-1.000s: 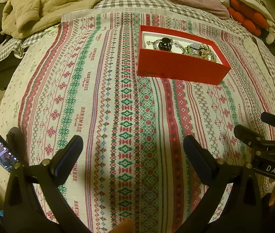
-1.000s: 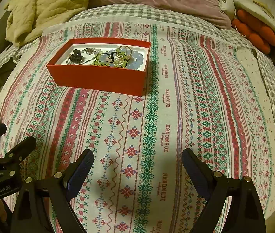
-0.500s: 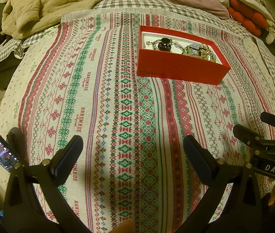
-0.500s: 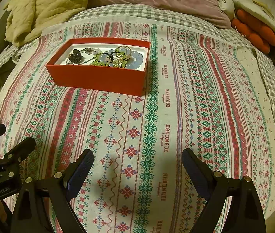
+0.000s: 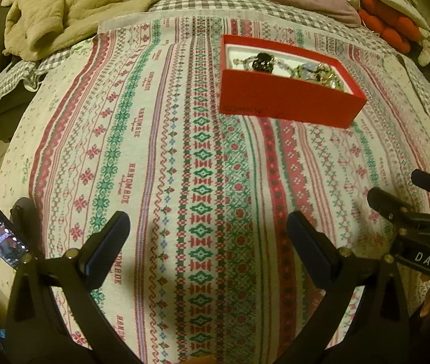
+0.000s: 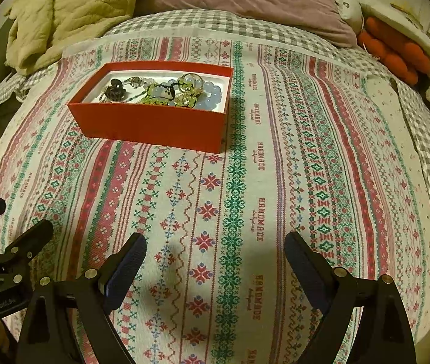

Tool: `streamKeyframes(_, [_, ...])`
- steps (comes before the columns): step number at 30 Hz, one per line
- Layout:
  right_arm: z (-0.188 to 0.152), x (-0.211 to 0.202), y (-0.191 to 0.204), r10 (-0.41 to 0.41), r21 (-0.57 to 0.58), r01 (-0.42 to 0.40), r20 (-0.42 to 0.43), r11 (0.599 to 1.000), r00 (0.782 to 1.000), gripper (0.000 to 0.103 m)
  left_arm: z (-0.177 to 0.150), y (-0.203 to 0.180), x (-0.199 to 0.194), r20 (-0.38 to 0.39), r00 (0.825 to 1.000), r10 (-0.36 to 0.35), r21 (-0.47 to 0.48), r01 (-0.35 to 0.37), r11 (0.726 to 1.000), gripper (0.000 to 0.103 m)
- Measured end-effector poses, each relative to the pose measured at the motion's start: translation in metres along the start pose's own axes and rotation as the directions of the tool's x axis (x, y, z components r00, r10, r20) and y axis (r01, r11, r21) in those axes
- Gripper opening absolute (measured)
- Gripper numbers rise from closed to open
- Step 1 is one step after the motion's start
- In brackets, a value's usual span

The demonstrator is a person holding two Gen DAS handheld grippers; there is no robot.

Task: Organize jewelry

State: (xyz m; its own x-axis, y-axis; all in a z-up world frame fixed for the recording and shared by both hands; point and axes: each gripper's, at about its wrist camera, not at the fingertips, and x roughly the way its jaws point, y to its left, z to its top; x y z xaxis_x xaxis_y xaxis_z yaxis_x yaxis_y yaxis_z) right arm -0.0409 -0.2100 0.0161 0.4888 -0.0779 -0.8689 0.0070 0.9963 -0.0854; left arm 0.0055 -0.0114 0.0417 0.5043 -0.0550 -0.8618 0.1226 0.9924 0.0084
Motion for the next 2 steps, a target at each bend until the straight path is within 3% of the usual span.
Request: streamKeyframes(2, [-0.0017,0.0042,0.0025,-0.005,0.007,0.005,0.019,1.000,1.000,0.093,-0.0042,0.0010,0.0035,0.017,1.000,0.007,-0.002,-0.007,1.000,0.103])
